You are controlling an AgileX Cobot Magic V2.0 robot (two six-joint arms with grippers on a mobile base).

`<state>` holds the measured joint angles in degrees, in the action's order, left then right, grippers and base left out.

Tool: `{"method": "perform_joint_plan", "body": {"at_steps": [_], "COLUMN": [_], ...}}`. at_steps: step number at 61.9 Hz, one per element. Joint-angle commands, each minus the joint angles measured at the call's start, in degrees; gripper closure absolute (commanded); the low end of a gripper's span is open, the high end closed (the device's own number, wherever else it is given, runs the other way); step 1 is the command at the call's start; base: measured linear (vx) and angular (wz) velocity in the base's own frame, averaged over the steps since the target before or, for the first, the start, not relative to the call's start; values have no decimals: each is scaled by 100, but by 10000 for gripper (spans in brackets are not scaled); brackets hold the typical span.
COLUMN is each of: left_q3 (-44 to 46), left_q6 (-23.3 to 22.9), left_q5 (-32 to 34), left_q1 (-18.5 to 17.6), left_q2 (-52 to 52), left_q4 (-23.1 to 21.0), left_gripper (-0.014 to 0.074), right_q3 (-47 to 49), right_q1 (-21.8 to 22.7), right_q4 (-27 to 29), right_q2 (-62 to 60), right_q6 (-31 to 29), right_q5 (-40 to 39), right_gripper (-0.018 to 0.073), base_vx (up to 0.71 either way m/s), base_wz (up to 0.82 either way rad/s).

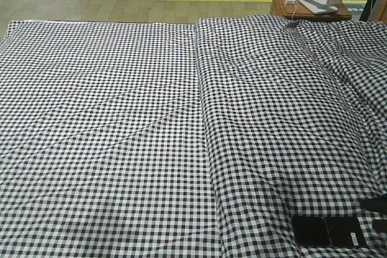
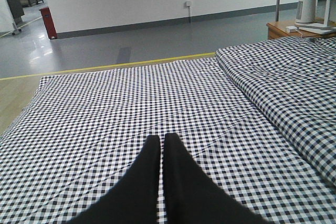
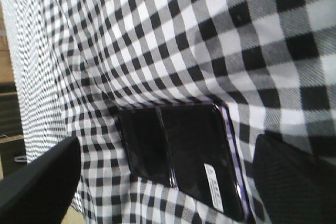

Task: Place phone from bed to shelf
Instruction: 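Lower the right gripper over the black phone on the sheet, then close the right gripper on the black phone's edge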

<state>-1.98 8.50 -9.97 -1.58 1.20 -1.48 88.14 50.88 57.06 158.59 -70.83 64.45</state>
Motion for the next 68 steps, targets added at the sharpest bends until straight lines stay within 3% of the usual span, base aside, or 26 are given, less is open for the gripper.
{"method": "perform_joint_plan", "body": {"at_steps": [1,40,68], "left_q3": [132,132,132], "left_q6": [-33,-33,-33], "left_q5": [420,420,420], "left_q1": [-18,-18,-18], "left_q2": [23,23,23], "left_q4": [-52,-52,-52], "left_gripper": [595,595,595], "right_q3": [91,91,91], "right_q1": [2,-79,-972], "right_q4": [343,385,382], "right_q2": [-217,450,665], "right_q6": [-242,-592,-592], "right_q5": [392,489,653], "right_gripper": [-52,-35,-34], "base_vx": [0,0,0], "base_wz": [0,0,0]}}
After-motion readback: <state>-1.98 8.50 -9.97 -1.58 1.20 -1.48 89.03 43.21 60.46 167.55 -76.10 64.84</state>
